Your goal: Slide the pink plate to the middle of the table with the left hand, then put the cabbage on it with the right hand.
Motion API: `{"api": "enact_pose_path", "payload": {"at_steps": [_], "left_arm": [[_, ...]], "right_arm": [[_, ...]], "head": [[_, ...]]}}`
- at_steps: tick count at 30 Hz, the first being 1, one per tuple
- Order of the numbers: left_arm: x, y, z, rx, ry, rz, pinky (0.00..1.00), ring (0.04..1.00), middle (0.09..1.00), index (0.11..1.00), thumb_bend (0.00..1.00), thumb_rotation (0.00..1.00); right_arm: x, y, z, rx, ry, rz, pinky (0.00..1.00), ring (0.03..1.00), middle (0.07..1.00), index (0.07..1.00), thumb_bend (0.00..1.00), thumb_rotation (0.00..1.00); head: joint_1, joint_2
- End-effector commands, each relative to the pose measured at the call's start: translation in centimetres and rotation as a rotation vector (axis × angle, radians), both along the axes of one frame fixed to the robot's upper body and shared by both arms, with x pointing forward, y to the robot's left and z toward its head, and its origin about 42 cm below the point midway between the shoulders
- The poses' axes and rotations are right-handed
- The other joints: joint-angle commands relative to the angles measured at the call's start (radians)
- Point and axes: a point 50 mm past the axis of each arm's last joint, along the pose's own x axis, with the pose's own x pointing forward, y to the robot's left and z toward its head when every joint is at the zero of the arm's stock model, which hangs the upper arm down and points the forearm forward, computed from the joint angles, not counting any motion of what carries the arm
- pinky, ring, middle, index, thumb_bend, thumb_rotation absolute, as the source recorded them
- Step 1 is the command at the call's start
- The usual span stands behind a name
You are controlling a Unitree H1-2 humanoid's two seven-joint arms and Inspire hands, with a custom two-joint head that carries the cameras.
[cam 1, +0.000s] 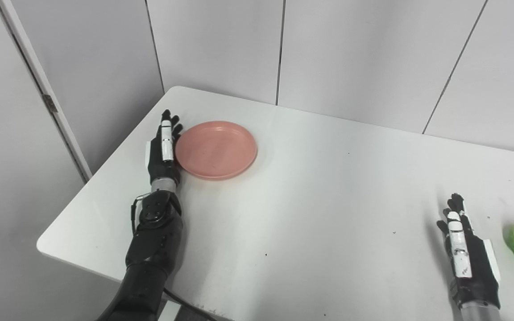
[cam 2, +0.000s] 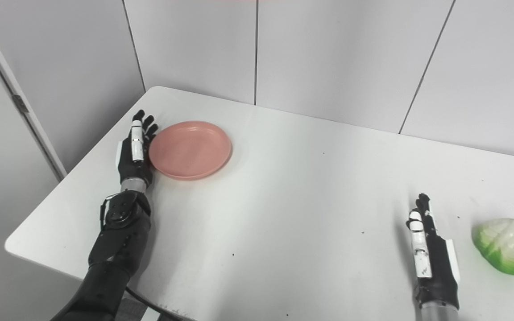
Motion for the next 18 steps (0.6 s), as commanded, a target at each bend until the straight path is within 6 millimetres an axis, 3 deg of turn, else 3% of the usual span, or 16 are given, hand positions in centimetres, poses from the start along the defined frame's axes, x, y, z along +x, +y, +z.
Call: {"api": "enact_pose_path", "payload": {"at_steps": [1,12,18], "left_arm": [[1.0,-1.4,0.8,0.010,0.006,-0.043,0.96,0.924,0.923,0.920,0.45,1.00],[1.2,-4.9,0.7,0.011,0.011,-0.164,0.95,0.921,0.919,0.918,0.44,1.00],[1.0,-8.0,1.2,0.027,0.000,-0.278,0.95,0.921,0.924,0.921,0.45,1.00]], "right_arm": [[0.4,0.2,1.1,0.007,-0.035,-0.010,1.00,1.000,1.000,0.988,0.18,1.00],[0.3,0.6,1.1,0.000,-0.033,-0.007,1.00,1.000,1.000,0.983,0.19,1.00],[0.4,0.8,0.9,-0.017,-0.048,-0.010,1.00,0.983,0.986,0.974,0.18,1.00]], "head": [[-0.002,0.003],[-0.032,0.009],[-0.054,0.015]]}}
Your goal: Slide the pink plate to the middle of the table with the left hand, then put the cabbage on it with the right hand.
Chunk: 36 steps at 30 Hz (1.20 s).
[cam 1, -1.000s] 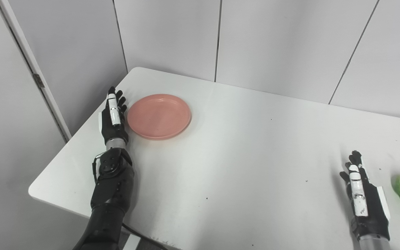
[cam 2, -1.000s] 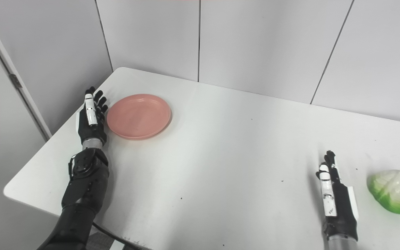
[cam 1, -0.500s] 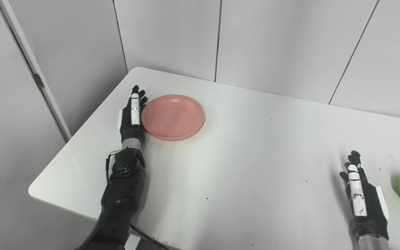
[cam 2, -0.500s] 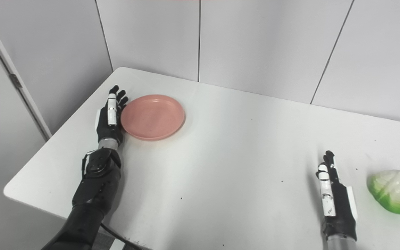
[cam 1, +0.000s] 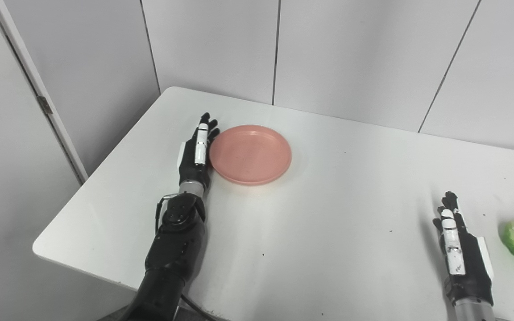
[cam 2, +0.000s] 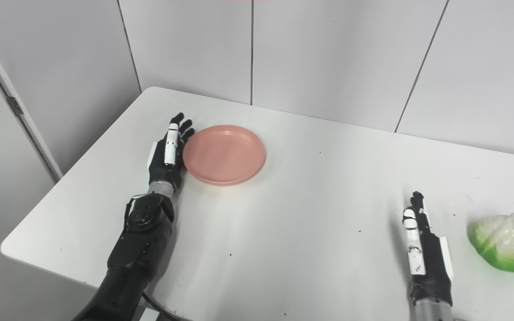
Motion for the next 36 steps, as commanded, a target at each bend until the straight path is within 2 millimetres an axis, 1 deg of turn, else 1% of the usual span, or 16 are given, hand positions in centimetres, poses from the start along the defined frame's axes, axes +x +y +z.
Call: {"api": "enact_pose_path", "payload": {"at_steps": [1,2,8,13,19,23,25,26,28,31,36], "left_arm": [[0.3,-1.8,0.9,0.008,-0.020,-0.070,0.95,0.921,0.924,0.921,0.45,1.00],[0.2,-2.1,0.9,0.008,-0.020,-0.079,0.95,0.920,0.922,0.920,0.45,1.00],[0.0,-5.3,0.5,-0.009,0.001,-0.161,0.94,0.920,0.923,0.918,0.45,1.00],[-0.3,-6.9,0.5,-0.040,0.004,-0.198,0.95,0.920,0.923,0.917,0.44,1.00],[-1.2,-8.9,1.5,-0.109,-0.006,-0.283,0.93,0.919,0.926,0.919,0.43,1.00],[-1.9,-10.1,2.4,-0.136,-0.027,-0.347,0.93,0.924,0.929,0.924,0.44,1.00],[-2.3,-10.8,2.8,-0.146,-0.035,-0.382,0.95,0.925,0.931,0.927,0.44,1.00],[-2.5,-11.1,2.9,-0.148,-0.038,-0.395,0.96,0.925,0.932,0.927,0.44,1.00],[-2.9,-11.7,3.2,-0.149,-0.035,-0.427,0.96,0.923,0.932,0.927,0.45,1.00],[-3.4,-12.1,3.2,-0.146,-0.027,-0.453,0.96,0.920,0.931,0.927,0.47,1.00],[-4.3,-12.7,3.1,-0.142,-0.024,-0.506,0.96,0.934,0.940,0.936,0.46,1.00]], "right_arm": [[0.4,0.3,1.0,-0.010,-0.045,-0.001,1.00,0.983,0.985,0.972,0.19,1.00],[0.4,0.4,1.0,-0.012,-0.043,-0.002,1.00,0.983,0.985,0.972,0.19,1.00],[0.3,0.9,1.1,-0.005,-0.034,-0.007,1.00,0.984,0.987,0.971,0.18,1.00],[0.3,1.1,0.9,-0.008,-0.037,-0.007,1.00,0.984,0.988,0.975,0.18,1.00],[0.4,1.5,0.8,-0.003,-0.026,-0.016,1.00,0.983,0.982,0.971,0.18,1.00],[0.4,1.9,0.8,0.011,-0.020,-0.019,1.00,0.985,0.982,0.971,0.19,1.00],[0.4,2.1,0.8,0.010,-0.021,-0.021,0.99,0.980,0.980,0.969,0.17,1.00],[0.5,2.2,0.8,0.008,-0.022,-0.022,0.98,0.976,0.978,0.969,0.17,1.00],[0.4,2.5,0.8,0.001,-0.022,-0.027,0.97,0.972,0.975,0.967,0.17,1.00],[0.4,2.8,0.9,-0.003,-0.020,-0.031,0.97,0.973,0.974,0.965,0.17,1.00],[0.3,3.4,1.0,-0.020,-0.013,-0.035,0.97,0.973,0.970,0.962,0.19,1.00]], "head": [[-0.011,0.003],[-0.011,0.003],[-0.039,0.007],[-0.057,0.010],[-0.099,0.018],[-0.126,0.024],[-0.140,0.027],[-0.140,0.027],[-0.163,0.032],[-0.182,0.035],[-0.233,0.045]]}}
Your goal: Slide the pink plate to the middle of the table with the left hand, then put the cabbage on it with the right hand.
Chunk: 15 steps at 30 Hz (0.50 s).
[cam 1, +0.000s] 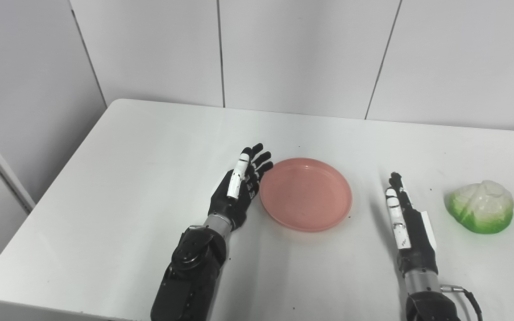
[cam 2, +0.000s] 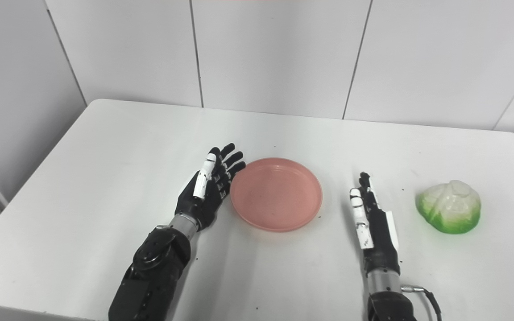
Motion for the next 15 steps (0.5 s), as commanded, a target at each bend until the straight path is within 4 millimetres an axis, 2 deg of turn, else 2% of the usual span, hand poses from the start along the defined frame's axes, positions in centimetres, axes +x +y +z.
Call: {"api": "enact_pose_path", "payload": {"at_steps": [1,15], "left_arm": [[0.0,-0.9,1.9,-0.019,-0.064,-0.043,0.97,0.934,0.939,0.935,0.46,1.00],[0.1,0.5,1.0,0.007,-0.050,-0.056,0.98,0.928,0.932,0.925,0.47,1.00]], "right_arm": [[0.5,0.9,1.0,0.005,-0.017,0.022,0.97,0.972,0.969,0.964,0.18,1.00],[1.1,1.7,1.0,-0.002,-0.048,0.002,0.93,0.949,0.956,0.955,0.19,1.00]], "head": [[-0.003,-0.001],[-0.095,-0.004]]}}
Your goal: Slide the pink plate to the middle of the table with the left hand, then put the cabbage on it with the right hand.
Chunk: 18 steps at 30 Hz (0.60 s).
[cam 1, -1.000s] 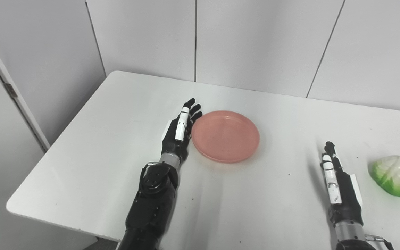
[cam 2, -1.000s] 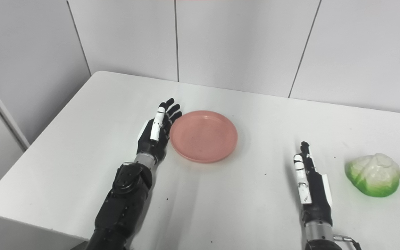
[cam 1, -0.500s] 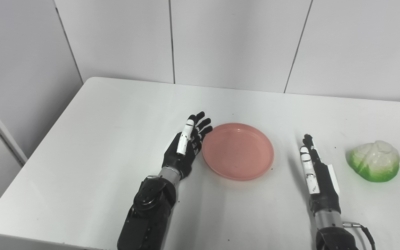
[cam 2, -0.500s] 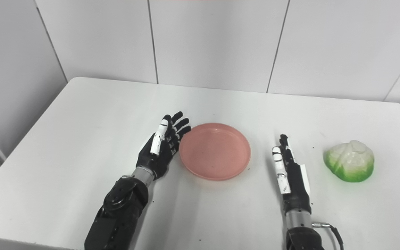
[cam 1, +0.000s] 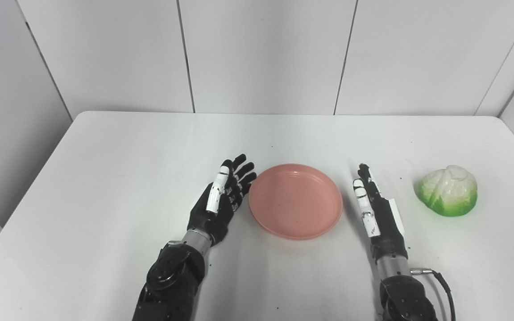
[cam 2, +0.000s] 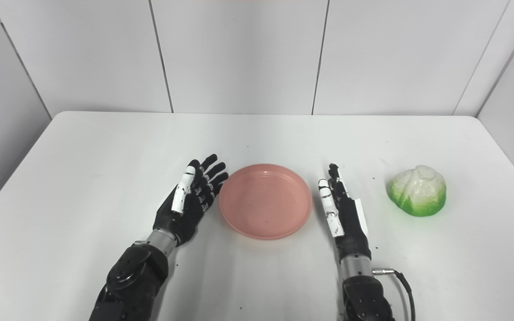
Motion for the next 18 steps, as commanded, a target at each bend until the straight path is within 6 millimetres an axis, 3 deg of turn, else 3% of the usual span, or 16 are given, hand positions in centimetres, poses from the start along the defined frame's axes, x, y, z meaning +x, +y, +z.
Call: {"api": "enact_pose_path", "payload": {"at_steps": [1,8,18], "left_arm": [[0.9,0.1,1.3,0.005,-0.061,-0.001,0.98,0.928,0.932,0.925,0.47,1.00],[0.9,0.7,1.1,-0.006,-0.061,-0.002,0.98,0.934,0.936,0.936,0.46,1.00],[1.1,2.3,0.4,-0.003,-0.065,-0.011,0.98,0.937,0.940,0.940,0.46,1.00]], "right_arm": [[0.7,1.1,1.1,0.004,-0.049,0.021,0.93,0.947,0.955,0.955,0.19,1.00],[1.4,0.2,2.5,-0.017,-0.106,-0.011,0.92,0.958,0.961,0.959,0.27,1.00],[2.1,-0.6,6.6,-0.278,-0.300,-0.037,0.90,0.945,0.950,0.952,0.37,1.00]], "head": [[-0.015,-0.002],[-0.060,-0.007],[-0.171,-0.026]]}}
